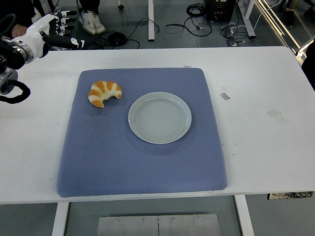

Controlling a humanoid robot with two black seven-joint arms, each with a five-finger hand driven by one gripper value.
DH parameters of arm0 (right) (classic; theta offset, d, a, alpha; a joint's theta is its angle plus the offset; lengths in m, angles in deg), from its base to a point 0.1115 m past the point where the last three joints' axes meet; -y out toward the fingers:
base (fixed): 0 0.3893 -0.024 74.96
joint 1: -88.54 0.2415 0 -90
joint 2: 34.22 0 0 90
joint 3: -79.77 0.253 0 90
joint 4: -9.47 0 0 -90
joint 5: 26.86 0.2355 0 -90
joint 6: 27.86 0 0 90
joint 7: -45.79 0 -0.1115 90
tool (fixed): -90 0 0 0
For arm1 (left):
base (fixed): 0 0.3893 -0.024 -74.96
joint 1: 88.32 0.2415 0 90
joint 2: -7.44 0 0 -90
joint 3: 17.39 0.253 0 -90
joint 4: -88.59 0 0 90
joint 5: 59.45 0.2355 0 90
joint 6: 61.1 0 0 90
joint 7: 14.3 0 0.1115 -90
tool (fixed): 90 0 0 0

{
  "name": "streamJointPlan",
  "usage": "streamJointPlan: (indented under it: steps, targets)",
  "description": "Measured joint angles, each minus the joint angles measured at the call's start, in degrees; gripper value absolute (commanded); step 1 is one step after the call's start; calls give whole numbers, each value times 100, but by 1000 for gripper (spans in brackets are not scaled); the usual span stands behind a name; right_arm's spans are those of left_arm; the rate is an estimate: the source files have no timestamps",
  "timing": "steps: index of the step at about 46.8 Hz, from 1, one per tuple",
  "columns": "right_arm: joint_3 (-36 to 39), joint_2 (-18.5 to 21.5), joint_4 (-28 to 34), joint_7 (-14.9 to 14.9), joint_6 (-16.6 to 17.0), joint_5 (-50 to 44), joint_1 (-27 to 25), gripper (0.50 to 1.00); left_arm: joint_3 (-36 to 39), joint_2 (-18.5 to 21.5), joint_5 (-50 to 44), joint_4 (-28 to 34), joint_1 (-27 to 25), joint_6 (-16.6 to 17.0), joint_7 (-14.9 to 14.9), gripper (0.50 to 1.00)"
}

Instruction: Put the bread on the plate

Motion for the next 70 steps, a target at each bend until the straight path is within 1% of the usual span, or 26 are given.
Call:
streamJointPlan:
  steps: [6,10,13,14,17,24,30,35,39,42,47,56,61,70]
  targets:
    - [0,0,0,0,0,0,1,1000,4,216,60,186,-95,-32,-92,945]
    - [0,0,0,0,0,0,0,1000,8,360,414,494,-128,-17,-159,942]
    - [0,0,0,0,0,0,1,1000,24,372,826,599,-130,19,-303,940]
    - [0,0,0,0,0,0,-1,1000,30,361,980,607,-122,28,-405,940]
    - [0,0,0,-1,0,0,1,1000,36,336,1229,625,-76,34,-543,934]
    - [0,0,0,-1,0,0,1,1000,157,268,1407,670,-51,37,-676,925]
    - [0,0,0,0,0,0,1,1000,223,256,1451,670,-143,45,-845,924]
    - [0,0,0,0,0,0,1,1000,241,228,1572,671,-213,45,-905,924]
    - [0,0,0,1,0,0,0,1000,315,99,1738,666,-251,45,-1036,924]
    - [-1,0,0,-1,0,0,2,1000,598,-44,1945,660,-354,65,-1128,925]
    - [0,0,0,0,0,0,2,1000,888,-110,2060,657,-452,178,-1161,925]
    - [0,0,0,0,0,0,0,1000,946,-165,2203,656,-448,193,-1188,924]
    - [0,0,0,0,0,0,1,1000,956,-307,2419,668,-346,201,-1393,924]
    - [0,0,0,-1,0,0,1,1000,1026,-301,2435,765,-303,203,-1483,924]
